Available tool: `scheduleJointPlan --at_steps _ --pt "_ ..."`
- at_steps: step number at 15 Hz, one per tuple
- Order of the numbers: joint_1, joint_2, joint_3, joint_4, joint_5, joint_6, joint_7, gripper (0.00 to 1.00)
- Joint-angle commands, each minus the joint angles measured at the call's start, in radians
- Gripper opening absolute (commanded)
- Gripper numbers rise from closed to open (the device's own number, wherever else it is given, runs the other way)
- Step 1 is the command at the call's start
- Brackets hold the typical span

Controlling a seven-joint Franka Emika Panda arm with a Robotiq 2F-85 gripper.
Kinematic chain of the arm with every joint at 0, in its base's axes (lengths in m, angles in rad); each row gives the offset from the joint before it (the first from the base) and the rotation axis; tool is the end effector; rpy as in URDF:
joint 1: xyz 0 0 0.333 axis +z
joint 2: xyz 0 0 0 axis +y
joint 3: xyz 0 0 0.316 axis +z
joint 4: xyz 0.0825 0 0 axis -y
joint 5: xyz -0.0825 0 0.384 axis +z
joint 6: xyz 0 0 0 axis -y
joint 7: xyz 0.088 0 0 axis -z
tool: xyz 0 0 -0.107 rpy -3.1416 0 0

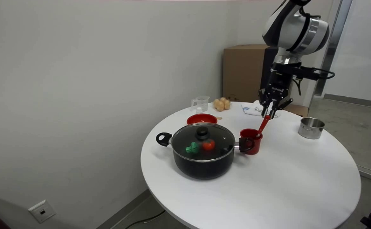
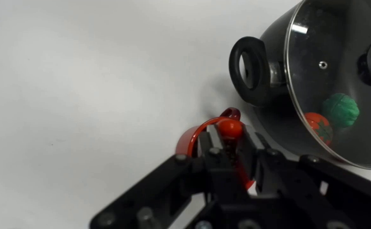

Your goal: Stir the objects in the red cup with the spoon

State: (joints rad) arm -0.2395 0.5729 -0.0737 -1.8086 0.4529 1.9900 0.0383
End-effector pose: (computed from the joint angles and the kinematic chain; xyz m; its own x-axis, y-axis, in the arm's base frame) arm 0.5892 -0.1602 0.2039 0.7745 -0.4807 -0.4112 -0.6029 -0.7576 -0.2502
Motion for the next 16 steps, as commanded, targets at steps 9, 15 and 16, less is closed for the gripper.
scheduleJointPlan --at_steps 9,15,16 --pt "0.088 0.060 -0.003 -0.017 -0.148 0.028 0.035 0.80" --pt "0.145 -0.020 -0.041 -0.052 -0.296 0.146 0.058 1.00" --pt "0.156 -0.044 -0.049 -0.060 -0.337 0.171 0.064 1.00"
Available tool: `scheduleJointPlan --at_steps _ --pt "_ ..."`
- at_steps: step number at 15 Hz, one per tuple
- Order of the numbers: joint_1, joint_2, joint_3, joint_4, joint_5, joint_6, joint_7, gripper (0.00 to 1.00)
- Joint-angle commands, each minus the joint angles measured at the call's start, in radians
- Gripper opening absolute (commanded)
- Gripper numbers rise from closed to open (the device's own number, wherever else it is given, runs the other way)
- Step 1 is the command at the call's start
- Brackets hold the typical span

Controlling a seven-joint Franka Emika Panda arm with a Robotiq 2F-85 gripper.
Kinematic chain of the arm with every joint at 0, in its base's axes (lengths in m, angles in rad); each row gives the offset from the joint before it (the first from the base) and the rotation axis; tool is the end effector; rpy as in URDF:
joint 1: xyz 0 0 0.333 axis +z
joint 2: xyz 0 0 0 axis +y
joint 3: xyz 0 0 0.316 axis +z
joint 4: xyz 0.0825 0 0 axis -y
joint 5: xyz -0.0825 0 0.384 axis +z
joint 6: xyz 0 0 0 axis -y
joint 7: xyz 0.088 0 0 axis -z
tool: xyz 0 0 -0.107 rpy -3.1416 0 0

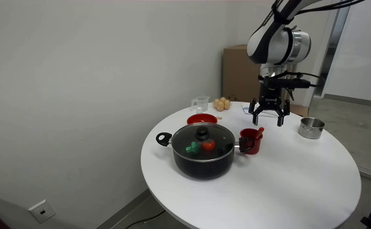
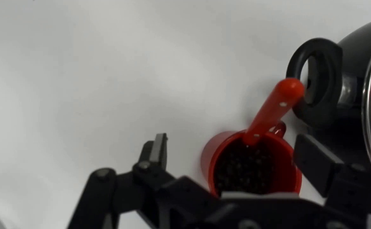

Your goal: Stir the objects in the red cup with the spoon

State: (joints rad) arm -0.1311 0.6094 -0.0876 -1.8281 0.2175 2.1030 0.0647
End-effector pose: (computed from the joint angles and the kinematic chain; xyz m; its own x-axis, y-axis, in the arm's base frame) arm 0.5971 -0.1204 0.1772 0.8664 -0.3716 -0.3336 -0.4157 -0.9068 -0.0695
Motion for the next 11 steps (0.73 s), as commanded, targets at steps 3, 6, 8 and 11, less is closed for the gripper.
scheduleJointPlan --at_steps 3,6,8,11 --pt "0.079 -0.176 -0.039 -0.087 -0.220 0.119 0.026 1.00" --pt "0.062 -0.156 -0.015 -0.042 -0.234 0.111 0.016 1.00" --pt "0.084 -0.221 -0.013 -0.085 -0.265 0.131 0.019 1.00" --pt "0.089 -0.248 -0.013 -0.115 -0.270 0.141 0.020 1.00"
